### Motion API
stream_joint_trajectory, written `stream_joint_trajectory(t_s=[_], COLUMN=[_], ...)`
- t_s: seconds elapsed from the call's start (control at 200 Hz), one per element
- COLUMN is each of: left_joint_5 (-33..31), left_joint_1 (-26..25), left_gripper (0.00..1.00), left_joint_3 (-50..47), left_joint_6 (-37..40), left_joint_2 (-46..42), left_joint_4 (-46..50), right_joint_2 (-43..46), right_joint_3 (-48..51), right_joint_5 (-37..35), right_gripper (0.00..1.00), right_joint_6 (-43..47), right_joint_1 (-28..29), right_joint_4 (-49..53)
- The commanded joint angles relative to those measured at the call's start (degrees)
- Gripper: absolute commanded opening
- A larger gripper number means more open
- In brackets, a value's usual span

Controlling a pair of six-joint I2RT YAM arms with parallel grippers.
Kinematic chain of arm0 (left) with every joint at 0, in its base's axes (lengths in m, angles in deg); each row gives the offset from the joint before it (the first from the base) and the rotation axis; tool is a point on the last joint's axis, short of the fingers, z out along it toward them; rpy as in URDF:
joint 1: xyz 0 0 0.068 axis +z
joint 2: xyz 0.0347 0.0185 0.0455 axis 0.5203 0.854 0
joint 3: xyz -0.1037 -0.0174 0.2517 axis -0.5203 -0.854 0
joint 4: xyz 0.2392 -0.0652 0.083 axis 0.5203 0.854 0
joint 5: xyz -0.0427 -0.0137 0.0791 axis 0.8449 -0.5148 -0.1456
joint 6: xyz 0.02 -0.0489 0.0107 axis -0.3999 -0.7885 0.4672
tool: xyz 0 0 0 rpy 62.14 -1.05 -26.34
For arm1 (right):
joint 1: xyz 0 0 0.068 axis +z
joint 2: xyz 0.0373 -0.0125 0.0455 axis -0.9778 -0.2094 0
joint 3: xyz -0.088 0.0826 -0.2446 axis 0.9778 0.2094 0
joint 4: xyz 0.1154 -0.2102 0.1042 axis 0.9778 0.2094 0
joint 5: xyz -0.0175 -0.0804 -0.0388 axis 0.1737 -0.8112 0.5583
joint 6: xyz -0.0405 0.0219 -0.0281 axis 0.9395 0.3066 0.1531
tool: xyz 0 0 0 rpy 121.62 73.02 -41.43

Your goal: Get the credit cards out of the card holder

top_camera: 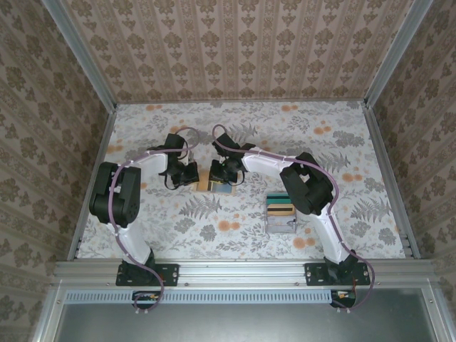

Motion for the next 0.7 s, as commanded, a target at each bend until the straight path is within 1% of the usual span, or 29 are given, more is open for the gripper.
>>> stream_joint_trajectory(t_s=[0.0,0.3,0.695], left_joint_5=[-1.2,-1.0,-1.2], left_joint_1=[-0.6,-0.7,-0.9], left_gripper=[0.00,0.00,0.00], left_joint_3=[-0.1,-0.2,0.0], left_joint_6=[-0.4,-0.3,-0.2], left_joint_2=[2.0,1.9,2.1], left_joint_4=[2.2,2.2,2.4], right_joint_2=[2.1,2.3,3.3], right_joint_3=[-0.9,-1.1,-1.2], right_joint_5=[-2.2,-2.0,-2.2], right_gripper=[0.17,0.18,0.20], right_joint_6=[0.1,-0.7,-1.7], right_joint_1=[0.3,0.5,0.3], right_joint_4=[4.1,3.0,4.2])
